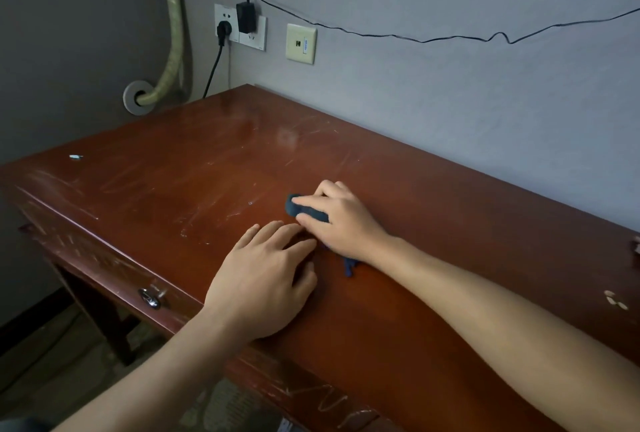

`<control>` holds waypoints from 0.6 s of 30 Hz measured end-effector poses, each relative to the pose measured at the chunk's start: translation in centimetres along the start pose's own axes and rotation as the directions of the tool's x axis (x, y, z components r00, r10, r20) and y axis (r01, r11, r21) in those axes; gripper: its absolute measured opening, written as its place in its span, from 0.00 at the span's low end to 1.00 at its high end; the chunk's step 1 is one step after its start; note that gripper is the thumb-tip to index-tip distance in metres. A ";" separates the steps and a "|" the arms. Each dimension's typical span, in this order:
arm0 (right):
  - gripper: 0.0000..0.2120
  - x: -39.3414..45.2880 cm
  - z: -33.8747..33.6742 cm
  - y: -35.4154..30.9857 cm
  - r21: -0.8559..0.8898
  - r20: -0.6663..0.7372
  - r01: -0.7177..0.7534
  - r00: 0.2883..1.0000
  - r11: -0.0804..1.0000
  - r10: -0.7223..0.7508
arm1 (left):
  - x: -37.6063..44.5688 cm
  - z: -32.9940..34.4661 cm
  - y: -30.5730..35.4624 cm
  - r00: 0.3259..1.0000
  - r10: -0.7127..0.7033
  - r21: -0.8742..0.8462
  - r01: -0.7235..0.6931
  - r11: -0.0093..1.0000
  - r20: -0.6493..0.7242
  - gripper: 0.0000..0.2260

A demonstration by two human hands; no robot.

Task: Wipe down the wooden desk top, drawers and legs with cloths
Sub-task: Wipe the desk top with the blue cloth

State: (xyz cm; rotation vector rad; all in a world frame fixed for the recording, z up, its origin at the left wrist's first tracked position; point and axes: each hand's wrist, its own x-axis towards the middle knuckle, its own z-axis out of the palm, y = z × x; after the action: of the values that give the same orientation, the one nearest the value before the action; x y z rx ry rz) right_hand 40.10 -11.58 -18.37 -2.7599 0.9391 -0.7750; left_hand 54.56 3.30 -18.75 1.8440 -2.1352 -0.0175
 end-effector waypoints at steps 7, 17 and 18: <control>0.16 4.1 -2.4 11.1 -0.252 -0.242 -0.587 0.808 0.770 0.537 | 0.4 -0.2 -0.6 0.975 0.162 -0.081 -0.151 0.985 0.153 0.30; 0.15 1.2 -1.8 6.8 -0.015 0.011 0.005 1.000 1.000 -0.005 | 3.1 -0.8 1.0 0.962 -0.013 0.071 -0.006 0.997 0.271 0.38; 0.15 1.8 -1.9 8.3 -0.055 -0.021 -0.048 0.999 0.997 0.047 | 3.6 -0.8 1.1 0.957 -0.008 0.090 -0.019 0.996 0.288 0.37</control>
State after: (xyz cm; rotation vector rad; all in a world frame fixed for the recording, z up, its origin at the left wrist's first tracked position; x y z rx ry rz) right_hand 35.92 -19.24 -18.28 -2.7704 1.0408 -0.7814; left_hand 53.26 0.12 -16.95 1.9927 -2.3703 -0.2034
